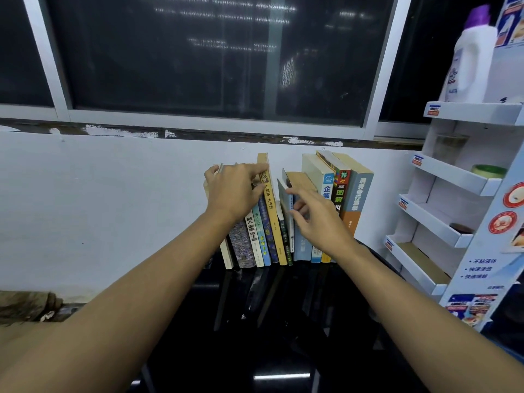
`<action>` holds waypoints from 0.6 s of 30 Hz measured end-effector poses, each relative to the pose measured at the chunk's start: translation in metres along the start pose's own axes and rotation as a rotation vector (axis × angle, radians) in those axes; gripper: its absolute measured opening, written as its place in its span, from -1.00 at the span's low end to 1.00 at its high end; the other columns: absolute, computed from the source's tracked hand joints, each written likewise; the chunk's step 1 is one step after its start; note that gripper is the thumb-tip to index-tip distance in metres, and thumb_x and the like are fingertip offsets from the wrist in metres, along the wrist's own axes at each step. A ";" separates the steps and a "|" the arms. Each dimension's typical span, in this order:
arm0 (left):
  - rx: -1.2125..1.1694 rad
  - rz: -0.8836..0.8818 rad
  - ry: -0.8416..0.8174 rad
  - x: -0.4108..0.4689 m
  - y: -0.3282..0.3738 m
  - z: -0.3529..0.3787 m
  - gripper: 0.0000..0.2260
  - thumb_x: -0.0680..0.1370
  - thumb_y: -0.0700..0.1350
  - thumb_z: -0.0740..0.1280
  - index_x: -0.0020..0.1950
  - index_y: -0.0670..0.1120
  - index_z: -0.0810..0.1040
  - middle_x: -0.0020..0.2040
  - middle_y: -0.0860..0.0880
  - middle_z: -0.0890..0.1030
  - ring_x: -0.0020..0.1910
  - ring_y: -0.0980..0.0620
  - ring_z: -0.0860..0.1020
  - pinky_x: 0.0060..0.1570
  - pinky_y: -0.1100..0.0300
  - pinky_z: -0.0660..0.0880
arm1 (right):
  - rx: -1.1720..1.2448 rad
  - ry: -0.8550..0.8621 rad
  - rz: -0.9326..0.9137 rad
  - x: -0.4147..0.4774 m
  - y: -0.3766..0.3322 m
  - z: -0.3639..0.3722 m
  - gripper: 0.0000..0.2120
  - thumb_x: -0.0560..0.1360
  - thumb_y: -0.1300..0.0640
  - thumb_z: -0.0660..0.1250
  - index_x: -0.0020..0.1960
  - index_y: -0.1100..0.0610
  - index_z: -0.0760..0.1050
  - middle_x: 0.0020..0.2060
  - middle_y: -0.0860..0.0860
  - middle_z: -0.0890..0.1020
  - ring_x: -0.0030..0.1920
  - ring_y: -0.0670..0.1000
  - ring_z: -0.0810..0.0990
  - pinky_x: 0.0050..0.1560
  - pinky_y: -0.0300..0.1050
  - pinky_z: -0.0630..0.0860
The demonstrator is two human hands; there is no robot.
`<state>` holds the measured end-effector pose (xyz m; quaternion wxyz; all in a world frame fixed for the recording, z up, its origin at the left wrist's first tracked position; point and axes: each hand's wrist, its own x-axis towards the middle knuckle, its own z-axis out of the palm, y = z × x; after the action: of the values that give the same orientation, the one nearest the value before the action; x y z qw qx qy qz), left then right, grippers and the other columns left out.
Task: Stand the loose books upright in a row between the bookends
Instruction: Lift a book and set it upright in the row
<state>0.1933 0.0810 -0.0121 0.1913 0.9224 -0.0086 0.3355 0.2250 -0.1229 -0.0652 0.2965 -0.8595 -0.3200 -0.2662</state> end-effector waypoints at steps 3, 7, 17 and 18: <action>-0.005 -0.003 -0.002 0.000 0.001 -0.001 -0.63 0.60 0.09 0.37 0.41 0.26 0.50 0.08 0.09 0.71 0.26 -0.03 0.55 0.42 -0.14 0.19 | -0.043 -0.031 -0.017 0.006 0.002 -0.006 -0.57 0.63 0.15 0.32 0.48 0.01 0.42 -0.09 -0.08 0.56 -0.18 -0.17 0.53 -0.06 -0.20 0.52; -0.009 -0.005 -0.002 -0.001 0.002 -0.002 -0.63 0.60 0.09 0.37 0.40 0.26 0.51 0.07 0.10 0.71 0.26 -0.03 0.55 0.42 -0.13 0.19 | -0.062 -0.093 0.014 0.015 0.002 -0.009 -0.58 0.66 0.09 0.28 0.51 -0.01 0.40 -0.29 -0.09 0.57 -0.24 -0.16 0.50 -0.13 -0.10 0.49; -0.034 -0.008 0.014 0.001 0.002 0.002 -0.65 0.59 0.09 0.38 0.39 0.25 0.53 0.02 0.11 0.72 0.25 -0.01 0.56 0.42 -0.10 0.19 | -0.069 -0.165 0.075 0.006 0.002 -0.005 -0.61 0.68 0.03 0.24 0.49 -0.10 0.40 -0.33 0.00 0.60 -0.27 -0.01 0.57 -0.14 0.04 0.57; -0.039 -0.009 0.017 0.001 0.003 0.002 -0.65 0.60 0.08 0.38 0.38 0.24 0.53 0.03 0.11 0.72 0.25 0.00 0.56 0.41 -0.09 0.19 | -0.072 -0.166 0.077 0.004 0.002 -0.005 -0.62 0.68 0.03 0.23 0.49 -0.10 0.39 -0.34 -0.01 0.59 -0.29 -0.02 0.56 -0.15 0.04 0.56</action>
<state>0.1951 0.0781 -0.0118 0.2110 0.9156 -0.0094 0.3421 0.2278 -0.1252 -0.0597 0.2480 -0.9003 -0.3004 -0.1940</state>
